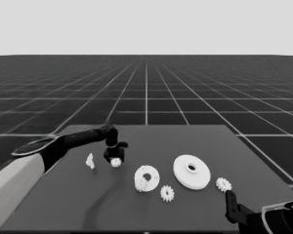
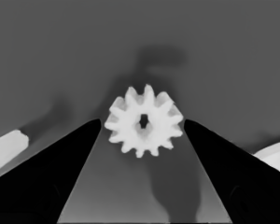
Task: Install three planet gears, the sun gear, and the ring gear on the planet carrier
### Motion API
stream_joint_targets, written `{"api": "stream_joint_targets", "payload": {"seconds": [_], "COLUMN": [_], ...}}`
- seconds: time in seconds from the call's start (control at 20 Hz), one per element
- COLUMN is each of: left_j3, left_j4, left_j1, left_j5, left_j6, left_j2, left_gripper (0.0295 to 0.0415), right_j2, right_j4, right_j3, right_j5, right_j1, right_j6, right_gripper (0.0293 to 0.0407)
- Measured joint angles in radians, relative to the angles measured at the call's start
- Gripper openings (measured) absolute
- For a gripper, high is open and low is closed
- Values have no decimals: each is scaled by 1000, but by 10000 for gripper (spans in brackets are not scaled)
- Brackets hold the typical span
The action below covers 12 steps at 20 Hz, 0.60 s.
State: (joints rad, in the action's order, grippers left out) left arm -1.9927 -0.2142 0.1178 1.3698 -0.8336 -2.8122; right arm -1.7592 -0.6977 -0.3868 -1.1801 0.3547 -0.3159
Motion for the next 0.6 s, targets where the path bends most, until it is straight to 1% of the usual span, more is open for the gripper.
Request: {"api": "stream_joint_targets", "payload": {"seconds": [0.25, 0.35, 0.4, 0.6], "left_j3": [-44, -47, -48, -49], "left_j4": [-7, -9, -9, -10], "left_j1": [16, 16, 16, 16], "left_j5": [-17, -20, -20, -22], "left_j6": [22, 23, 23, 24], "left_j2": [-19, -19, -19, -20], "left_gripper": [385, 315, 312, 312], "right_j2": [0, 0, 0, 0], "right_j4": [0, 0, 0, 0], "right_j3": [0, 0, 0, 0], "right_j5": [0, 0, 0, 0], "right_j1": [0, 0, 0, 0], "right_j6": [0, 0, 0, 0], "right_gripper": [385, 385, 385, 385]}}
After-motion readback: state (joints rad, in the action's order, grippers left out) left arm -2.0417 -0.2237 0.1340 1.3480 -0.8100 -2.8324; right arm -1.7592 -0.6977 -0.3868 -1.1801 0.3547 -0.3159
